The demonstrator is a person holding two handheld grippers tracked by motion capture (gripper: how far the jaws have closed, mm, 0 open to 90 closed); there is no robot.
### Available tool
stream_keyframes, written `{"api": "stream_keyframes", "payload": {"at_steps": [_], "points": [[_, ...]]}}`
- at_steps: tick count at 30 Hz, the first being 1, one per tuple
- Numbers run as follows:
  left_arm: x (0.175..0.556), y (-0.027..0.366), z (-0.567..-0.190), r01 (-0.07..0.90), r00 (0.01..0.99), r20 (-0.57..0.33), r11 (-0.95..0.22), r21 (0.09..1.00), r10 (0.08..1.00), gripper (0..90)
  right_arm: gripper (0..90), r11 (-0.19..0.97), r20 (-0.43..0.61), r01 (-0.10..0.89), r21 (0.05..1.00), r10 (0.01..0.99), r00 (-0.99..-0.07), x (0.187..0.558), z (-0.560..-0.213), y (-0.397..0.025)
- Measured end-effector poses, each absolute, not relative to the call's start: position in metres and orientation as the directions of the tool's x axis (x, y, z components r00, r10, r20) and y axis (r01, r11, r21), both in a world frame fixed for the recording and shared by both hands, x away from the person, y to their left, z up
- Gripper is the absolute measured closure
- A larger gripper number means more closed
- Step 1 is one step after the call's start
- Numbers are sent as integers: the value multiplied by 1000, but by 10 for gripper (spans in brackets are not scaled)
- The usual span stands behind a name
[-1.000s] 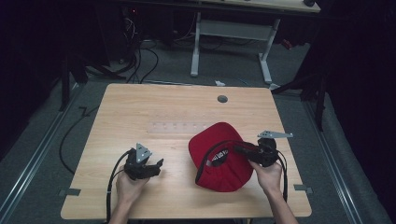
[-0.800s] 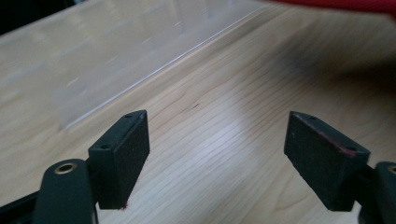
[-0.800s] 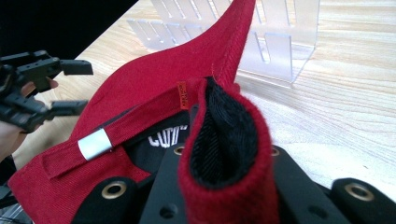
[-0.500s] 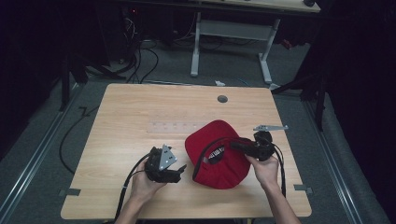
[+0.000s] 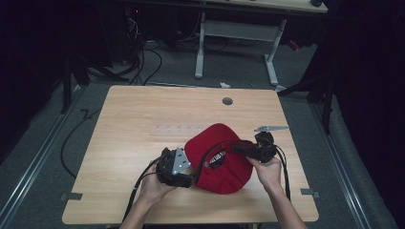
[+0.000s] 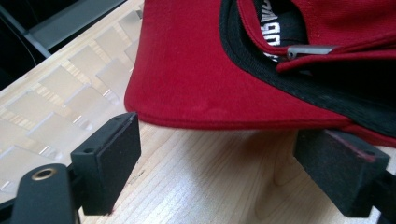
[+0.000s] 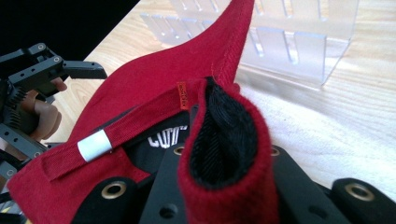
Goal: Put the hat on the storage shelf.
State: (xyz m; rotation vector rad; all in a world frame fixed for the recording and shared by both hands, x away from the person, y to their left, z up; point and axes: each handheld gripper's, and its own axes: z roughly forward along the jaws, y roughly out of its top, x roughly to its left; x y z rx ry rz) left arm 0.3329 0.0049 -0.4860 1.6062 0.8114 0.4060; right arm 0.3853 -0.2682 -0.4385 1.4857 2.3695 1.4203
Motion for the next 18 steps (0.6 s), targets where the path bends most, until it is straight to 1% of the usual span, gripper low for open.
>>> {"api": "stream_keyframes", "payload": {"at_steps": [3, 5, 9, 16, 18], "points": [[333, 3, -488, 285, 694, -179, -37, 958, 697, 156, 840, 146, 428, 718, 681, 716, -551, 386, -440, -267], [333, 2, -489, 278, 695, -162, -54, 959, 700, 156, 840, 148, 429, 723, 675, 719, -547, 386, -440, -265], [334, 3, -489, 277, 691, -162, -52, 959, 704, 170, 839, 151, 433, 726, 671, 715, -549, 386, -440, -265], [337, 5, -487, 266, 674, -148, -51, 963, 724, 230, 836, 151, 447, 727, 670, 699, -558, 385, -439, -261], [337, 5, -486, 257, 671, -130, -64, 964, 730, 251, 836, 156, 447, 730, 666, 700, -557, 384, -438, -259]]}}
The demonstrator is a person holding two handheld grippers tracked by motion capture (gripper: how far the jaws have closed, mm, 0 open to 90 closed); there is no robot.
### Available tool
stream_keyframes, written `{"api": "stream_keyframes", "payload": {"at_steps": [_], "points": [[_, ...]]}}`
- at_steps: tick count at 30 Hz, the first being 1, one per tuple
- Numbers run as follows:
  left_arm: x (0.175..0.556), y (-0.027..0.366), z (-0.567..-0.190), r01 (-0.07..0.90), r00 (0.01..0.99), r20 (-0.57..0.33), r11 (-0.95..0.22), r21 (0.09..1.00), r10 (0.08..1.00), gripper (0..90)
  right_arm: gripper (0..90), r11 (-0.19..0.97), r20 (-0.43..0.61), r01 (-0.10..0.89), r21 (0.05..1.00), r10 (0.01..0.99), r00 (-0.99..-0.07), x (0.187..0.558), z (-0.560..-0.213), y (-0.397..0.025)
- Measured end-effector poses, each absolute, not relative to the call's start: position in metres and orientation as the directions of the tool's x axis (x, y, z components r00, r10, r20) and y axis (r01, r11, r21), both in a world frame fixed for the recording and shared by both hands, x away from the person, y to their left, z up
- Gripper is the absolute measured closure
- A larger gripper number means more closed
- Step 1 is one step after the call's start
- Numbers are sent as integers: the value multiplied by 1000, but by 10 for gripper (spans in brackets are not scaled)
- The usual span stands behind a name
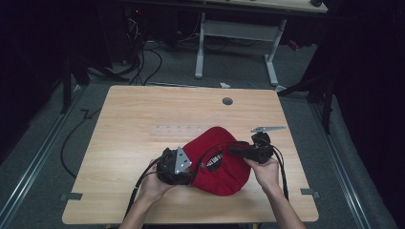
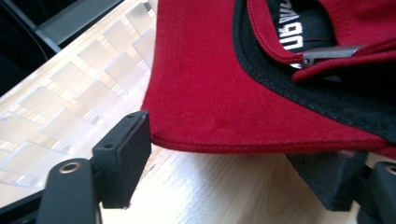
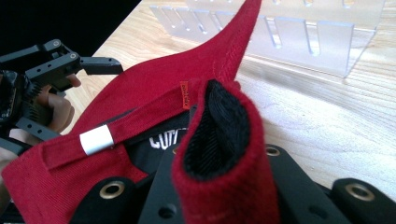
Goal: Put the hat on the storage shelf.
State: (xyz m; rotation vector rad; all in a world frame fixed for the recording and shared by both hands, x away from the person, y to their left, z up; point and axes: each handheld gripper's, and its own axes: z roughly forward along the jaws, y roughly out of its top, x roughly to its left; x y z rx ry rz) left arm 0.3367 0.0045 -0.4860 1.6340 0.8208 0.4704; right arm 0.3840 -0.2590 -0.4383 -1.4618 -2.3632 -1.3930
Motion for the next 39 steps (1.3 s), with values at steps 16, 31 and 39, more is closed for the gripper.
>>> {"api": "stream_keyframes", "payload": {"at_steps": [16, 31, 39], "points": [[333, 3, -482, 237, 709, -134, -54, 970, 693, 518, 833, 174, 452, 721, 670, 676, -583, 381, -440, -243], [322, 9, -472, 282, 798, -169, -112, 953, 579, 812, 680, 107, 479, 697, 709, 651, -589, 382, -435, -252], [314, 11, -473, 261, 813, -115, -180, 948, 572, 859, 500, -24, 477, 644, 764, 693, -540, 382, -427, -270]]}}
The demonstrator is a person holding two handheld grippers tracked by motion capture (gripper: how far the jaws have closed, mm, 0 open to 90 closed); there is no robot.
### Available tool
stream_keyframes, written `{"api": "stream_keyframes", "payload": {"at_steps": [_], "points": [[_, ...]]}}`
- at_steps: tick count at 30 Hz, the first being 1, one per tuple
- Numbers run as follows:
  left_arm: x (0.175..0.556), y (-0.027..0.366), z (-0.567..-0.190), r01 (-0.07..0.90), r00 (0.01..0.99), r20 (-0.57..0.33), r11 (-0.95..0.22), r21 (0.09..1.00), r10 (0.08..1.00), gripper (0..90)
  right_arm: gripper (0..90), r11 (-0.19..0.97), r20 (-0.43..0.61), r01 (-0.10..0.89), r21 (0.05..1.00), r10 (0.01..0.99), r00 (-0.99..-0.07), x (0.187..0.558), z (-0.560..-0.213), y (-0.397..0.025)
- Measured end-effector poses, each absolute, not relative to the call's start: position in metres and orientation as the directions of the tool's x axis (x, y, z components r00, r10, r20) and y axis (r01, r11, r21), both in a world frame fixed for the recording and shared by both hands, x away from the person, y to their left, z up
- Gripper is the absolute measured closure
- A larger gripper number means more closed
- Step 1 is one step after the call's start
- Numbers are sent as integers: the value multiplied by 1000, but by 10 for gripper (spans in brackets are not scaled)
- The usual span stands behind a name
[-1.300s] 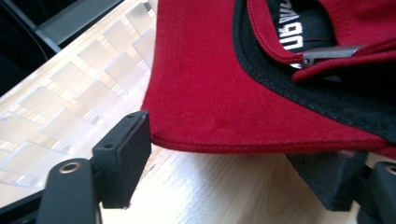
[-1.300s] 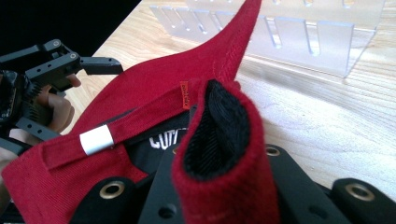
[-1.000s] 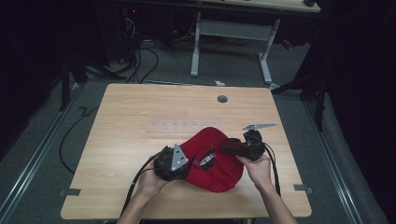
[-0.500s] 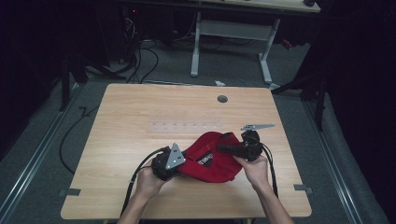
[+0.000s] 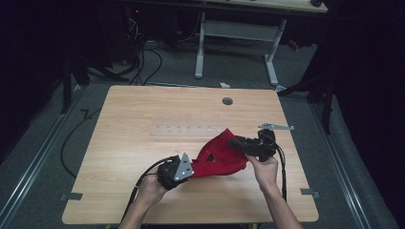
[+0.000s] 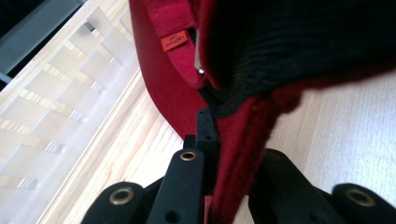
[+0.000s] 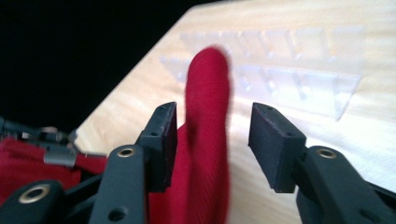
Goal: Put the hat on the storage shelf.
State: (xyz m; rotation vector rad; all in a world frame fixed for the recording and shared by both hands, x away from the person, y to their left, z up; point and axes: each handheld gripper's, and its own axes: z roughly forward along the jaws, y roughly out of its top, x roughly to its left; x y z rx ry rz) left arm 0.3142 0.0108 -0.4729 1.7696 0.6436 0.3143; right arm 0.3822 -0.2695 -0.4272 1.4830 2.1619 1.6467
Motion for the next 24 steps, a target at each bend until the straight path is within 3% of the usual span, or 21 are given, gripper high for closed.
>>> {"api": "stream_keyframes", "payload": {"at_steps": [4, 13, 24], "points": [[317, 24, -464, 272, 798, -152, -124, 954, 583, 860, 465, -105, 485, 599, 794, 704, -519, 377, -420, -287], [325, 46, -457, 304, 745, -210, -41, 952, 633, 859, 442, -89, 433, 573, 815, 750, -500, 372, -424, -298], [337, 61, -452, 348, 685, -311, 79, 934, 659, 858, 399, 29, 299, 632, 775, 864, -405, 371, -484, -301]]}}
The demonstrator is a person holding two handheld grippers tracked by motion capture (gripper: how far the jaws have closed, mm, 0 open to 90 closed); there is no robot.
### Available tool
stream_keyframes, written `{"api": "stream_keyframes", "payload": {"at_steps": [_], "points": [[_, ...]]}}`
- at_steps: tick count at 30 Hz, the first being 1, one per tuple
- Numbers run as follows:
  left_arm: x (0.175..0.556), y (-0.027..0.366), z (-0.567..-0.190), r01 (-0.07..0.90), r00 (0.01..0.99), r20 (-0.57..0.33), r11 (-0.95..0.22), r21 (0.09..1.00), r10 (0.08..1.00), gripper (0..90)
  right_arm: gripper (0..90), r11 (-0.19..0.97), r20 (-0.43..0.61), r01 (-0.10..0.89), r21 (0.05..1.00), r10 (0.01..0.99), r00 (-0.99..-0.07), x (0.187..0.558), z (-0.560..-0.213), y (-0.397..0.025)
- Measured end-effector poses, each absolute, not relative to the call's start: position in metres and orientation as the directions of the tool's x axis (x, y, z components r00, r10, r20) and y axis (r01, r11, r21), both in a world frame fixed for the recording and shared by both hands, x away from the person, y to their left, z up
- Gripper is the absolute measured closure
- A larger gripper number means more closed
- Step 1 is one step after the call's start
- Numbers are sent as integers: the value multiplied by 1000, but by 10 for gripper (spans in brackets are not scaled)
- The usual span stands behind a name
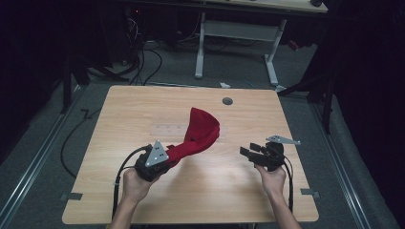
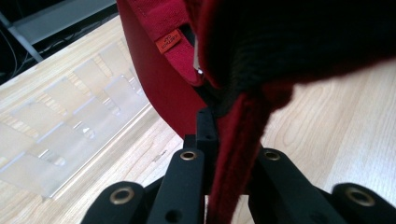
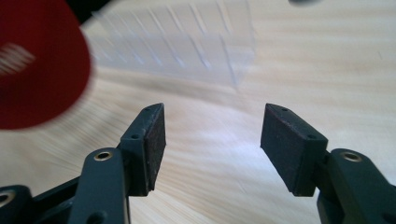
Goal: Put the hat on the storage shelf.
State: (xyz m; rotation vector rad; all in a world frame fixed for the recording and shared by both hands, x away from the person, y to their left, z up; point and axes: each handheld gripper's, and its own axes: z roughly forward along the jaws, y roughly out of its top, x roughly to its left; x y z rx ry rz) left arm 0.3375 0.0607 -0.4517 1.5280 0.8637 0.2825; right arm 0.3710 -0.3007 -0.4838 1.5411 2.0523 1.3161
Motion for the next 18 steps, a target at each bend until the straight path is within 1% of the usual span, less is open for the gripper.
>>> {"api": "stream_keyframes", "payload": {"at_steps": [4, 8, 9, 10, 12, 15, 18], "points": [[341, 66, -449, 357, 661, -344, 124, 926, 667, 858, 388, 66, 240, 658, 750, 900, -364, 372, -506, -301], [347, 73, -448, 371, 634, -382, 169, 913, 672, 857, 376, 109, 160, 663, 740, 930, -331, 372, -517, -302], [347, 73, -448, 371, 634, -382, 169, 913, 672, 857, 376, 109, 160, 663, 740, 930, -331, 372, -517, -302], [350, 75, -448, 371, 623, -392, 185, 910, 677, 857, 368, 149, 101, 662, 735, 941, -323, 373, -521, -300], [354, 77, -448, 369, 608, -401, 203, 907, 685, 857, 364, 186, 46, 661, 727, 947, -317, 374, -523, -298], [359, 82, -445, 370, 587, -431, 247, 896, 685, 857, 354, 216, 5, 668, 713, 950, -312, 376, -528, -296], [363, 87, -442, 372, 570, -459, 284, 884, 681, 857, 353, 224, -18, 652, 724, 952, -306, 375, -531, -295]]}}
